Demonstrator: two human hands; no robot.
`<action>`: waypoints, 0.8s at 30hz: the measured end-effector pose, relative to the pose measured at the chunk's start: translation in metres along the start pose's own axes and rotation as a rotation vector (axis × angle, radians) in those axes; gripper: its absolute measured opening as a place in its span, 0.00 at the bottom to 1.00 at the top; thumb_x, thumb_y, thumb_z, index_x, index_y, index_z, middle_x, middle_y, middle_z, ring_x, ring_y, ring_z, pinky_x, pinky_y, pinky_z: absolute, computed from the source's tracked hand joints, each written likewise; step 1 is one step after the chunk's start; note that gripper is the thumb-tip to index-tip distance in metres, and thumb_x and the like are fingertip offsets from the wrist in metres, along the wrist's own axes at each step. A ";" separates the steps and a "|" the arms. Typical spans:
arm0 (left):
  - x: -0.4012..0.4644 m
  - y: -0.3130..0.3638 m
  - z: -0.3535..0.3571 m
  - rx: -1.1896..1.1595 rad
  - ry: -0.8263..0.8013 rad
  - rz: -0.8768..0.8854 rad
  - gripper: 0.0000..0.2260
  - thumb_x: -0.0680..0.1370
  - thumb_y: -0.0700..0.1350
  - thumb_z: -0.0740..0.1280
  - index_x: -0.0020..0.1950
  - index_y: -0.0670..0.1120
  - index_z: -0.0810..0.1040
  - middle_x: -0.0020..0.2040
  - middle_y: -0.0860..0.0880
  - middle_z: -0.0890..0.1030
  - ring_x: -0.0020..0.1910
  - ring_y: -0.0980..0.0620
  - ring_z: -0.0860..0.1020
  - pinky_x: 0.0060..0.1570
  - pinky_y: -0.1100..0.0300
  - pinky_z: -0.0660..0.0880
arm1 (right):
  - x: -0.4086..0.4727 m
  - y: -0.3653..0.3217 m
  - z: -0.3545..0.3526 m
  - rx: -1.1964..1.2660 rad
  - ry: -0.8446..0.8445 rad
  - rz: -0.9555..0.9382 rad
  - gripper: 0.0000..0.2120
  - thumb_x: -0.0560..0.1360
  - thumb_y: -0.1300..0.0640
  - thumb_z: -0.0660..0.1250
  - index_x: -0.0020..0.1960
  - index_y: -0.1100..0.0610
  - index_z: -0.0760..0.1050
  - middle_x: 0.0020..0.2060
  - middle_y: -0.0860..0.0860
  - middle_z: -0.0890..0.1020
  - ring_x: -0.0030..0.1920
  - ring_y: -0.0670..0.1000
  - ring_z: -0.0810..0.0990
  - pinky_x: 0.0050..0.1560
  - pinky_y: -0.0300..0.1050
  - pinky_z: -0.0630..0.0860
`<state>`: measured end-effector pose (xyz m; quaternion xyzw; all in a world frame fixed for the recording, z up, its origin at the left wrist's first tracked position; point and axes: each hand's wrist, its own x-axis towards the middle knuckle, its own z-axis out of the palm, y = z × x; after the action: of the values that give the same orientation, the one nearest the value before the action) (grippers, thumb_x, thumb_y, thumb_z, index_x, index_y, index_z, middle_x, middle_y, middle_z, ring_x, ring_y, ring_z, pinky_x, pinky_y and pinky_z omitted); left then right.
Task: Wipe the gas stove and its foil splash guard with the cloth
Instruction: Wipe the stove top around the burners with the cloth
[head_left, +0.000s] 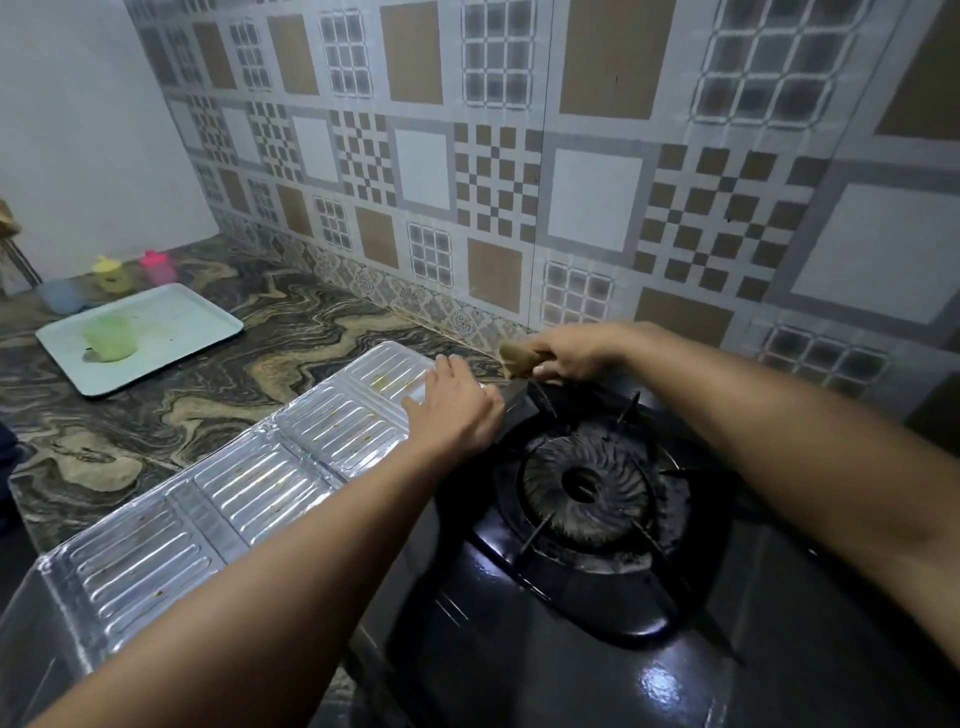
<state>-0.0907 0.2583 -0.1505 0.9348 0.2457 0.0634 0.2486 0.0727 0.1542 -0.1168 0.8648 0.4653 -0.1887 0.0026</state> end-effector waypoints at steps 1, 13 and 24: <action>0.003 0.004 0.001 0.027 0.002 0.018 0.21 0.78 0.49 0.53 0.66 0.38 0.64 0.71 0.39 0.64 0.71 0.40 0.62 0.66 0.34 0.59 | -0.007 0.007 0.003 0.035 0.018 -0.009 0.19 0.79 0.59 0.61 0.70 0.54 0.68 0.59 0.49 0.75 0.58 0.52 0.73 0.60 0.46 0.68; 0.011 0.018 0.022 0.214 -0.071 0.064 0.39 0.77 0.68 0.47 0.77 0.41 0.56 0.79 0.43 0.54 0.78 0.42 0.53 0.71 0.33 0.53 | -0.046 0.046 0.010 0.173 0.108 0.061 0.17 0.75 0.62 0.69 0.62 0.53 0.78 0.70 0.47 0.72 0.68 0.52 0.70 0.70 0.49 0.65; 0.006 0.026 0.021 0.292 -0.021 0.053 0.38 0.77 0.67 0.46 0.78 0.42 0.55 0.78 0.43 0.57 0.77 0.40 0.55 0.68 0.31 0.56 | -0.185 0.088 0.040 0.185 0.041 0.318 0.14 0.75 0.61 0.66 0.53 0.43 0.79 0.57 0.42 0.77 0.54 0.50 0.76 0.55 0.46 0.73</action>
<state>-0.0697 0.2330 -0.1557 0.9678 0.2247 0.0236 0.1110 0.0386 -0.0521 -0.1083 0.9277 0.3032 -0.2101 -0.0567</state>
